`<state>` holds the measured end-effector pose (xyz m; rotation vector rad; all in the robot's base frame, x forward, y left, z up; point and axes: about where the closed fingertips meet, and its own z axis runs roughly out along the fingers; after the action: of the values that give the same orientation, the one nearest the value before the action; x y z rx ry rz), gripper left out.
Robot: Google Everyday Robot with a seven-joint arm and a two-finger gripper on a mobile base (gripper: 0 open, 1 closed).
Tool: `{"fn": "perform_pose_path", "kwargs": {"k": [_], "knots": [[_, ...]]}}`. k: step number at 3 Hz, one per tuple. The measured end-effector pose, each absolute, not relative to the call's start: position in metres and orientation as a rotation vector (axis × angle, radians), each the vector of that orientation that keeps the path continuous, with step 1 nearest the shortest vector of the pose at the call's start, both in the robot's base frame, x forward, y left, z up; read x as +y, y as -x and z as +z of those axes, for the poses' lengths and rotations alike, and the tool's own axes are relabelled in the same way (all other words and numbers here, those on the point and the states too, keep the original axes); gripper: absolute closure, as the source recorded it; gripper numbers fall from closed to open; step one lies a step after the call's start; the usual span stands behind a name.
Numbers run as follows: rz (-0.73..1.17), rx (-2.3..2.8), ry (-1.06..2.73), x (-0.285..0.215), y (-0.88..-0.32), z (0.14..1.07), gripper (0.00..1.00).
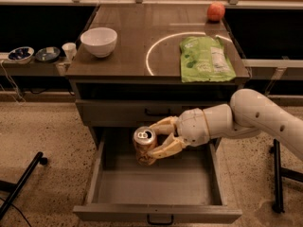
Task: Place orange can into middle drawer
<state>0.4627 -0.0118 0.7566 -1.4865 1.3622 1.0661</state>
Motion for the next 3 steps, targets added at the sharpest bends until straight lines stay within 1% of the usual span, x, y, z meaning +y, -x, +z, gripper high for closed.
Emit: {"fn": "perform_pose_path", "kwargs": {"k": [1, 2, 3], "knots": [[1.042, 1.354, 1.322, -0.025, -0.492, 0.7, 1.0], [0.957, 1.364, 1.127, -0.05, -0.513, 0.624, 1.0], [0.957, 1.496, 1.038, -0.054, -0.519, 0.488, 1.0]]}}
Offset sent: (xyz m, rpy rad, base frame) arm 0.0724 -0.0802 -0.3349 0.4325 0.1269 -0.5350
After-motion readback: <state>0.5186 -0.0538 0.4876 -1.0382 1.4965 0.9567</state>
